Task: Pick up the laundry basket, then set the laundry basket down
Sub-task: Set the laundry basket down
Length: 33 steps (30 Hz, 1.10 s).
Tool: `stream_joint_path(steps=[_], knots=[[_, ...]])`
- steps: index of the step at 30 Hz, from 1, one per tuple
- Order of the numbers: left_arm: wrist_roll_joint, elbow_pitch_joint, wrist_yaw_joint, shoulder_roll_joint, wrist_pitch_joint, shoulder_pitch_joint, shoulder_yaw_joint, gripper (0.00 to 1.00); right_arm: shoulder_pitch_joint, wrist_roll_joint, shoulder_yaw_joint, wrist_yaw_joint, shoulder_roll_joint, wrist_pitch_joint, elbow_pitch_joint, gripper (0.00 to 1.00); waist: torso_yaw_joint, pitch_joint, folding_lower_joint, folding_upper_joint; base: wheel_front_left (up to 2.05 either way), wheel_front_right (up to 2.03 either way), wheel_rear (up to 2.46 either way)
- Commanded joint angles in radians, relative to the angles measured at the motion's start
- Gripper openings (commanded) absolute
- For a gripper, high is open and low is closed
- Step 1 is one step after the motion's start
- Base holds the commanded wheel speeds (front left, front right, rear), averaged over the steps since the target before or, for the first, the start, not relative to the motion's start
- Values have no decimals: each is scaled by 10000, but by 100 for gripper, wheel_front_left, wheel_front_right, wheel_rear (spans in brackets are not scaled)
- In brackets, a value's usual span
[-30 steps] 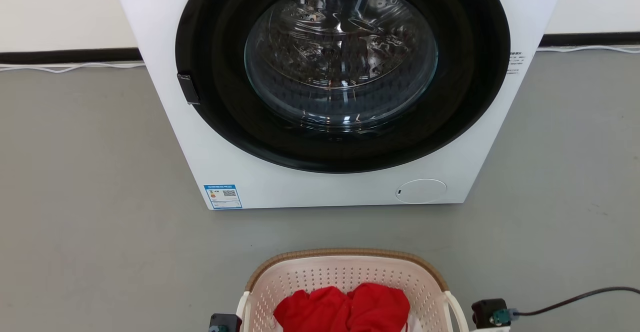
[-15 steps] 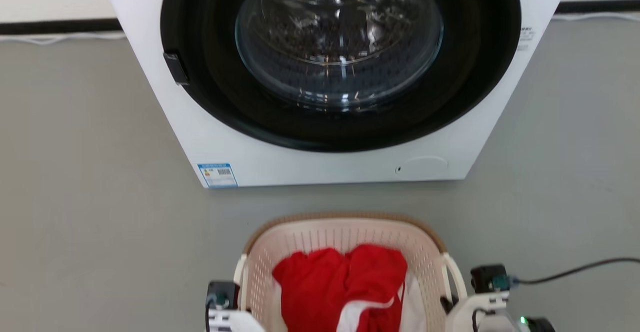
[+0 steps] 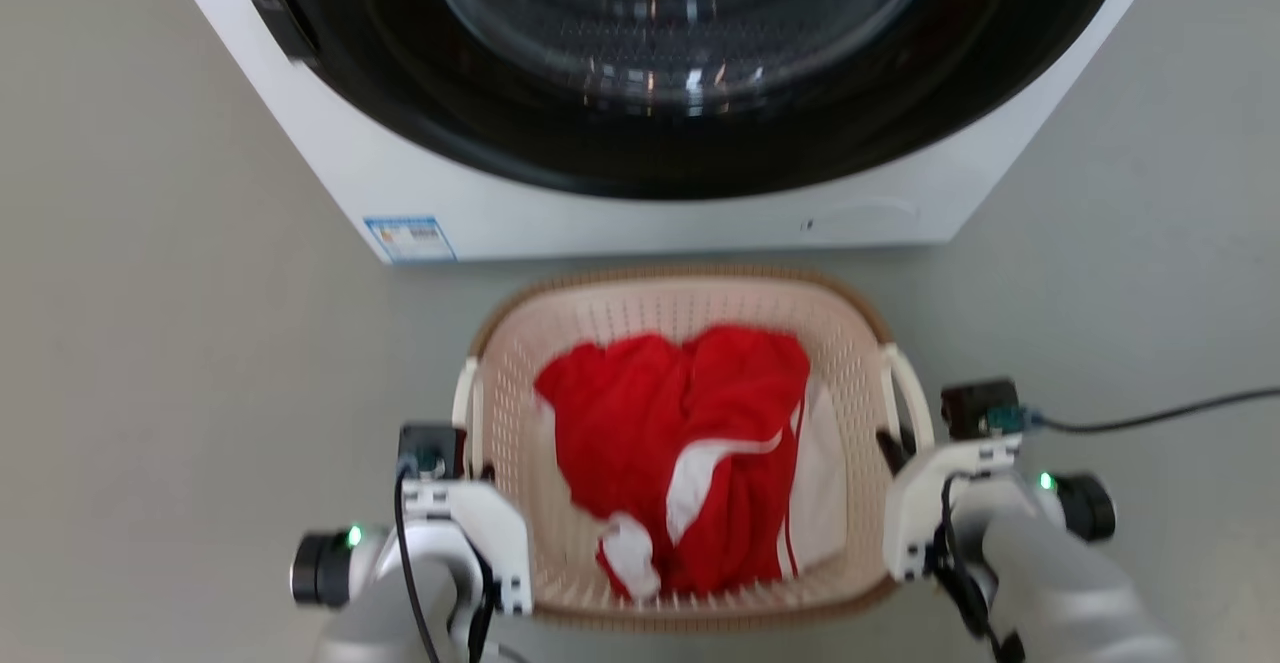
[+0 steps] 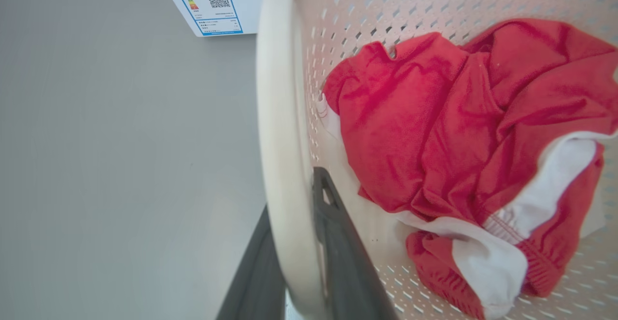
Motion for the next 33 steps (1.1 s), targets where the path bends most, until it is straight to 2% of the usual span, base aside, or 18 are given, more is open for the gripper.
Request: stream_joint_path(steps=[1, 15, 33], knots=[[94, -2, 164, 270, -139, -546, 226, 0, -271, -304, 52, 75, 49, -253, -132, 0, 24, 629, 0, 0, 0, 0, 0], [1034, -788, 527, 497, -146, -2164, 1046, 0, -2108, -2366, -1886, 75, 49, -365, -131, 0, 143, 3222, 0, 0, 0, 0, 0], [2274, -1124, 669, 475, -146, -2939, 2067, 0, -2911, -3503, -3006, 75, 49, -665, -131, 0, 254, 4818, 0, 0, 0, 0, 0]])
